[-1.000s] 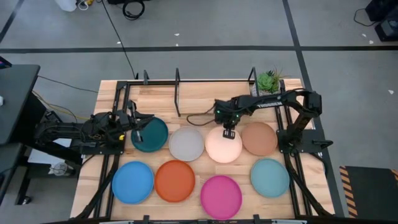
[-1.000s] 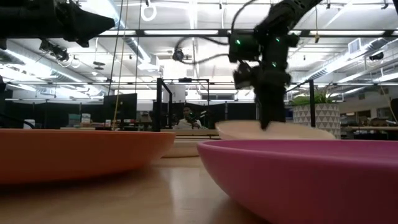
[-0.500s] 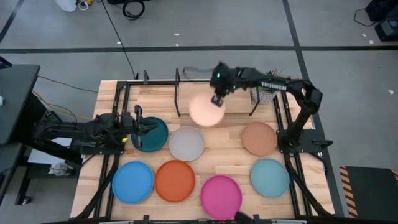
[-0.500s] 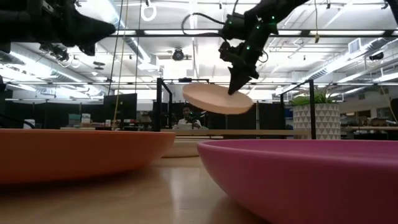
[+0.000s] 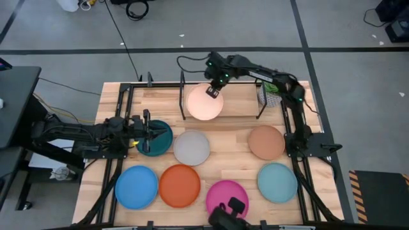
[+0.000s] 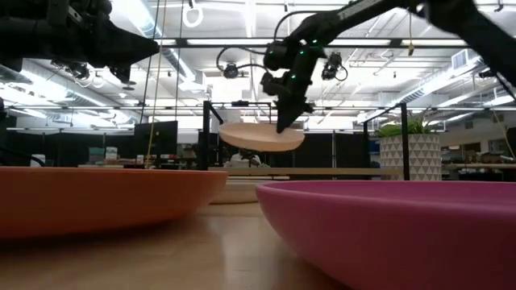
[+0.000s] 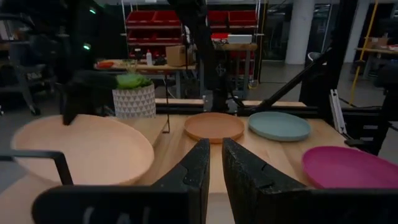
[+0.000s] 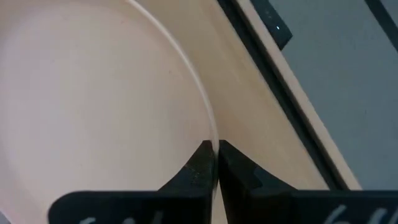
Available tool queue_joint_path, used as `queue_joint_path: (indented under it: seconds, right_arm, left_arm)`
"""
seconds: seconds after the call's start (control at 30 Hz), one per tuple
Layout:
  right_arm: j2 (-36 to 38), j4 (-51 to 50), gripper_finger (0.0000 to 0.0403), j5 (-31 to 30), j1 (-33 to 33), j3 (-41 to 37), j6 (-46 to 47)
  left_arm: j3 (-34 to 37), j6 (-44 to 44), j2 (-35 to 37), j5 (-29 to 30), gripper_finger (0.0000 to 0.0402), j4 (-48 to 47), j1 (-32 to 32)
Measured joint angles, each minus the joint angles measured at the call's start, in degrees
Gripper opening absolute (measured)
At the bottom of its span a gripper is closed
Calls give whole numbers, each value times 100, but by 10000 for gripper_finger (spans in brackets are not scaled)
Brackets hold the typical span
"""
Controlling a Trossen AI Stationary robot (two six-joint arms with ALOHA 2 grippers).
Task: Place and stack plates onto a shelf
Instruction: Put the light pink plate on the shelf, then stack the brown plate on top of the light pink plate on the shelf
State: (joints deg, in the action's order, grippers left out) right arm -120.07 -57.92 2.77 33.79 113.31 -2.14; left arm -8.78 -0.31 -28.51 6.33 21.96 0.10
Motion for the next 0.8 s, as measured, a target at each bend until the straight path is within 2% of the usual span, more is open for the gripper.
queue_joint_path:
  seconds: [0.17, 0.33, 0.5, 0.8]
  right_arm:
    - [-748, -356, 20, 138, 175, 977, -54]
    - [-1320, -509, 20, 506, 300, 1535, -108]
    - [-1645, -594, 26, 643, 354, 1679, -191]
    - [-1666, -474, 69, 284, 404, 1697, -241]
  left_arm:
    - [0, -53, 2, 2, 50, 0, 0]
    - [0, -59, 2, 2, 50, -9, 0]
    - [0, -208, 2, 2, 50, -124, 0]
    - [0, -210, 2, 2, 50, -131, 0]
